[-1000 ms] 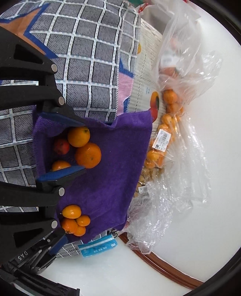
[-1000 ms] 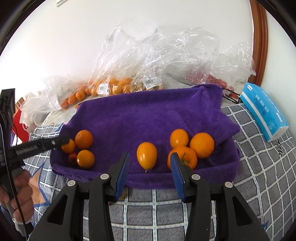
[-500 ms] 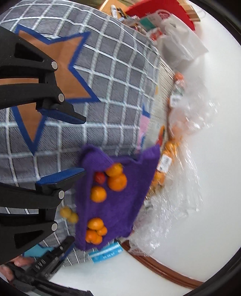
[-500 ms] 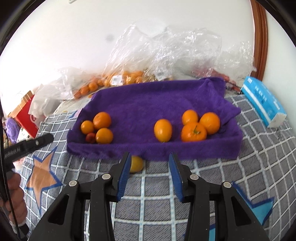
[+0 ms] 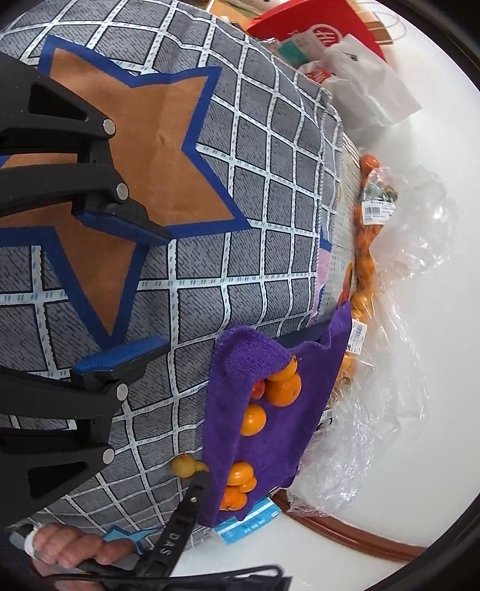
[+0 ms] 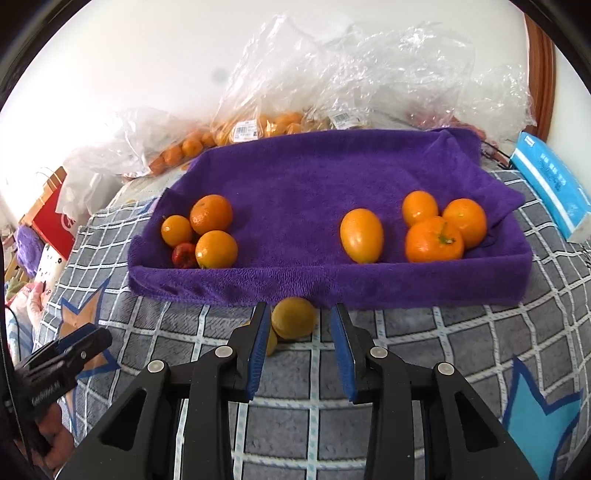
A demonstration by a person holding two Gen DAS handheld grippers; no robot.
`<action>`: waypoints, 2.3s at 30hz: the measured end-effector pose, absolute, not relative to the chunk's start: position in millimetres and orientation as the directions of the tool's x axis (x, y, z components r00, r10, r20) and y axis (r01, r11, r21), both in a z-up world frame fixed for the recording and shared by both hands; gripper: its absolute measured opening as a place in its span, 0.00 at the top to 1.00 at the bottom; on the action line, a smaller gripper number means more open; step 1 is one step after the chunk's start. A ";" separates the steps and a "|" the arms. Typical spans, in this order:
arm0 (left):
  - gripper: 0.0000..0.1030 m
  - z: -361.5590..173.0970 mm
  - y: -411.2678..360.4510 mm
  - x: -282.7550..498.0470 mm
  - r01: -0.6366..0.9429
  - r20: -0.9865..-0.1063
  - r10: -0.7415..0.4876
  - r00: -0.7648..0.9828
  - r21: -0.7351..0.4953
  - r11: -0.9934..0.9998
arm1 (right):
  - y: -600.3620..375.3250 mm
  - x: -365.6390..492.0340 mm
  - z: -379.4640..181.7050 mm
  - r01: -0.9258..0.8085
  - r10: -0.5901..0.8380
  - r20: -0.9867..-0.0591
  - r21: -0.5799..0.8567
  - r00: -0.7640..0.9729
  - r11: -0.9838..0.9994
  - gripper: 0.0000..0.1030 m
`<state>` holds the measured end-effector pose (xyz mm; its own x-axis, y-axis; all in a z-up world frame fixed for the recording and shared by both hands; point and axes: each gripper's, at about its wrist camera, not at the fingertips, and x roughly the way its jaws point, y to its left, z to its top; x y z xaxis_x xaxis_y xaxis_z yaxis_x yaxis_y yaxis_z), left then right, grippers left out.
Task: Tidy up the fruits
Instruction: 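Raise both open grippers toward the small yellow-green fruits, then grasp a small yellow-green fruit on the bedspread with the right gripper, then grasp another small yellow-green fruit with the left gripper while the right gripper holds its fruit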
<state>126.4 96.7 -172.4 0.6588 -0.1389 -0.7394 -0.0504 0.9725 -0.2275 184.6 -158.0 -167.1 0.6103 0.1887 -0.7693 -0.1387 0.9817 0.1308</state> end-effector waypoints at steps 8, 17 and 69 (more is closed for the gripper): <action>0.41 -173.7 99.5 125.8 -0.024 -0.724 -0.188 0.663 -0.272 0.962 | -155.7 189.8 -168.6 -0.147 0.206 -0.765 0.146 0.610 0.978 0.73; 0.36 -173.4 95.6 126.4 -0.013 -0.729 -0.187 0.659 -0.259 0.966 | -187.1 154.6 -169.1 -0.139 0.139 -0.785 0.069 0.604 0.988 0.73; 0.75 -152.8 18.3 129.1 0.070 -0.756 -0.234 0.612 -0.243 0.967 | -270.8 127.6 -178.1 -0.013 0.046 -0.720 0.051 0.693 0.999 0.72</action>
<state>129.1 18.3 -152.8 0.6117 -0.2343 -0.7556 0.0702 0.9674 -0.2432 127.6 -270.8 -178.1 0.6926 0.0457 -0.7199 -0.0128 0.9986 0.0510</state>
